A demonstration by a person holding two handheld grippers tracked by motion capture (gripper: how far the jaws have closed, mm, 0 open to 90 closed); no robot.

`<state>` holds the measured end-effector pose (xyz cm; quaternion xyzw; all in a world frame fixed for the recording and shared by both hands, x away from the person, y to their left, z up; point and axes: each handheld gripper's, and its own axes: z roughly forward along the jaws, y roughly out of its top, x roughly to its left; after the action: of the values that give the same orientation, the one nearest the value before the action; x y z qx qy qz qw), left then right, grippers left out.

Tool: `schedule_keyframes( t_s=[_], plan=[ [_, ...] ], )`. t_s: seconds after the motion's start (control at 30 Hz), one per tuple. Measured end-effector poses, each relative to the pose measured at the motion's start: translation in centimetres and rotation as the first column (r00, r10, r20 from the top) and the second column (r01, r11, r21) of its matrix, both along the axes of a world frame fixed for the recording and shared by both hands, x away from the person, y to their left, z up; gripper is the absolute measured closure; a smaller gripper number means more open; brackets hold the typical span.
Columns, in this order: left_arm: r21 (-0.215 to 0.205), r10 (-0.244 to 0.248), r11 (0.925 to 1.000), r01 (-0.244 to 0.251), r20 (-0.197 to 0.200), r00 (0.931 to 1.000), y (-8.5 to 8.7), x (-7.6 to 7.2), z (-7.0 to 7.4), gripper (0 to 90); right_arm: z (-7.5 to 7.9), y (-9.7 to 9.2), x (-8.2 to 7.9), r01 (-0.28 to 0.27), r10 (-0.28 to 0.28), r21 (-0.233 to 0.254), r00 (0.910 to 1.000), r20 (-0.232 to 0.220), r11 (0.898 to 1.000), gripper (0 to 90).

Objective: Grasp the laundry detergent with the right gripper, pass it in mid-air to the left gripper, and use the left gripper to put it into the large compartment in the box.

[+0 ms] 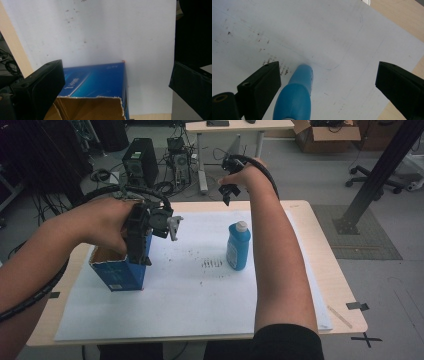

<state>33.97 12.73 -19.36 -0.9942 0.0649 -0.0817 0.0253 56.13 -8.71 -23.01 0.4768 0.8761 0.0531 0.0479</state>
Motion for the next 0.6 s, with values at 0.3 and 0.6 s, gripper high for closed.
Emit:
schedule_keyframes(
  t_s=[0.3,0.6],
  plan=[
    [-0.004,0.0,1.0,0.001,0.005,1.0,-0.07,-0.27,0.34,0.4,0.34,0.09,-0.46,0.001,-0.001,-0.008,0.9999,0.015,1.0,5.8],
    [0.0,0.009,1.0,-0.009,0.002,1.0,0.21,-0.16,0.02,0.4,0.63,0.15,-0.92,-0.011,0.011,-0.002,0.9996,0.024,1.0,4.5]
  ],
)
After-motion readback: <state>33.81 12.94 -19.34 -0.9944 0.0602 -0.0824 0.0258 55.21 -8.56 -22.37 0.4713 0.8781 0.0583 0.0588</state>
